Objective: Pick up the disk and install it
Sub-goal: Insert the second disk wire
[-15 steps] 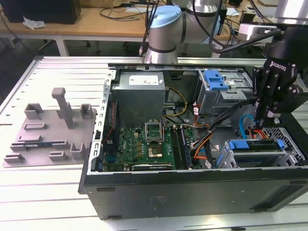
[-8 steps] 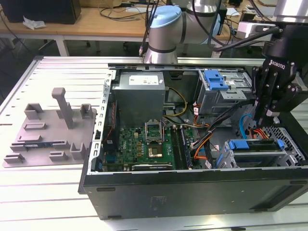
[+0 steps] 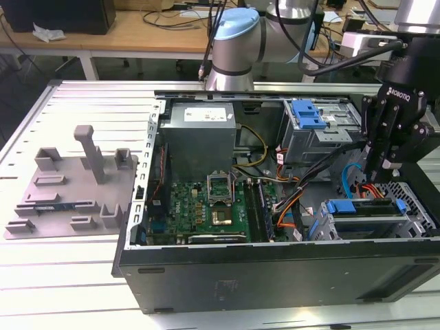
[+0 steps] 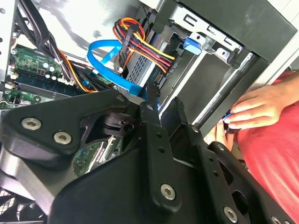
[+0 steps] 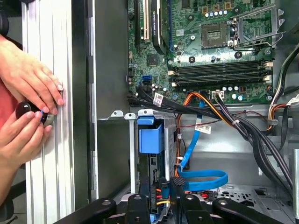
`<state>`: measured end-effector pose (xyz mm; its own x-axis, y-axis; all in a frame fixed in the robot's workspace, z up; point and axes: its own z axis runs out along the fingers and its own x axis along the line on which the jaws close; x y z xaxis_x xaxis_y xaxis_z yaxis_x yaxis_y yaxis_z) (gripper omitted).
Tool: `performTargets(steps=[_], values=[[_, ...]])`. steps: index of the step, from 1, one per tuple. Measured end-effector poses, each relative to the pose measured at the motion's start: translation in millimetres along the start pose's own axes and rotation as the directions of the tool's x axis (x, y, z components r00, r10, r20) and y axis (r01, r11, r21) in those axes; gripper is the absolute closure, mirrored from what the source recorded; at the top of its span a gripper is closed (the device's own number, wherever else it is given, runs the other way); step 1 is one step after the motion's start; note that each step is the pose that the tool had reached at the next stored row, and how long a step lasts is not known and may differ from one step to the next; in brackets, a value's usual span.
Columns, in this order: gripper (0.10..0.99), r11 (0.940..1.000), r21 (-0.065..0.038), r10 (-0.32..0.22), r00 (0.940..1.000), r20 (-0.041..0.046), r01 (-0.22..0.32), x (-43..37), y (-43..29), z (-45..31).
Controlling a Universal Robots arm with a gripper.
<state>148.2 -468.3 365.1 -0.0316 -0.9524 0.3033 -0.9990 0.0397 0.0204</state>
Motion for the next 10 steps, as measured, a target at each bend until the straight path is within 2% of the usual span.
performTargets(steps=[3,6,7,8,10], values=[[0.769,1.0,0.0,0.0,1.0,0.0009,0.0,0.0,0.0,0.2],[0.769,1.0,-0.001,-0.001,0.9999,0.0171,0.001,0.8,-0.1,0.8],[0.769,1.0,-0.001,-0.001,0.9997,0.0251,0.001,1.3,-0.1,1.0],[0.769,1.0,-0.001,-0.001,0.9993,0.0369,0.001,2.1,-0.1,1.4],[0.769,1.0,-0.001,-0.001,0.9992,0.0399,0.001,2.4,-0.2,1.7]])
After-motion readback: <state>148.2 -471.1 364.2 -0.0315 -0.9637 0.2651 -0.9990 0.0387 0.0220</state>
